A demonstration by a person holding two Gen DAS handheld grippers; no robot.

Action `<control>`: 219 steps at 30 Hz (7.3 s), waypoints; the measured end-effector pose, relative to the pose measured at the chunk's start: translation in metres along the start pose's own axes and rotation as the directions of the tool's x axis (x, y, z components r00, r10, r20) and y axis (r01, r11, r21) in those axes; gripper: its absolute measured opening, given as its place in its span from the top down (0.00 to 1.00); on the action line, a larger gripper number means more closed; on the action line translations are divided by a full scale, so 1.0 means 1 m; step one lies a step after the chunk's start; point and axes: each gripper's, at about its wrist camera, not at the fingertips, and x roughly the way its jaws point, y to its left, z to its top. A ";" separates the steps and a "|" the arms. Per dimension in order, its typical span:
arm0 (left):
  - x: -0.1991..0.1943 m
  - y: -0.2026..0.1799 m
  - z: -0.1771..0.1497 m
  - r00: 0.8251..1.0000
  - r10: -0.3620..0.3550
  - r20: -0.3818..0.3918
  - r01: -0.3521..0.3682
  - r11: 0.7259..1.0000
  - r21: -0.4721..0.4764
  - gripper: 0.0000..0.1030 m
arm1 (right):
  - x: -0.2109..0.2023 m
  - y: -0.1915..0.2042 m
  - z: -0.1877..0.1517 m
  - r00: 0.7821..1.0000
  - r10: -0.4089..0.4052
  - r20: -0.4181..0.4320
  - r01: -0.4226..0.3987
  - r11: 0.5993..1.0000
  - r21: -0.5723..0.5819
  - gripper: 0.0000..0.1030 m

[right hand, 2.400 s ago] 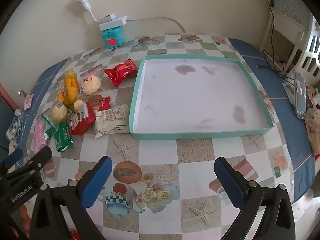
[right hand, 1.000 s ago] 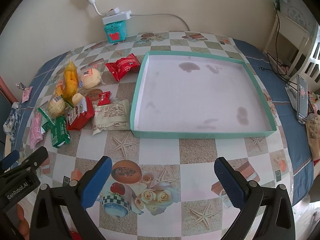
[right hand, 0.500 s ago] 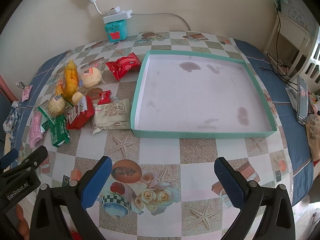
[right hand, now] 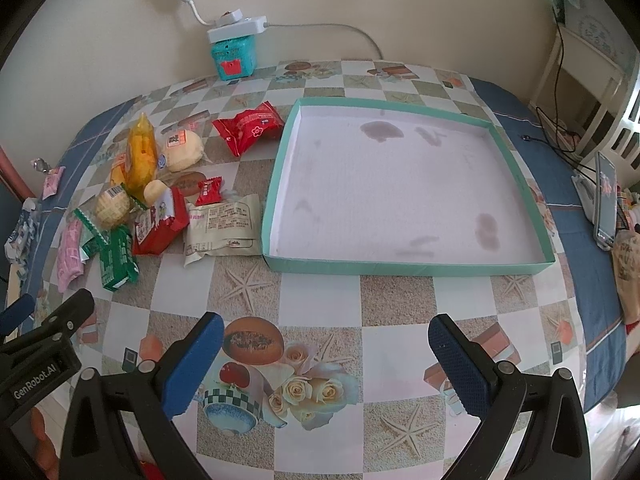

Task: Organize snacks

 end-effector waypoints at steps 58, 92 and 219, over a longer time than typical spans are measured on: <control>0.033 0.130 0.053 0.991 -0.135 0.000 0.127 0.935 -0.330 0.00 | 0.008 0.096 0.080 0.996 0.087 0.030 -0.082 0.986 -0.146 0.00; 0.122 0.148 0.060 0.983 -0.125 -0.135 0.074 0.941 -0.331 0.13 | 0.095 0.176 0.055 0.998 0.024 -0.060 -0.044 0.935 -0.352 0.21; 0.013 0.054 0.123 0.995 0.099 -0.001 -0.096 0.964 -0.248 0.04 | 0.031 -0.011 0.108 0.993 0.040 0.110 -0.060 0.982 0.177 0.00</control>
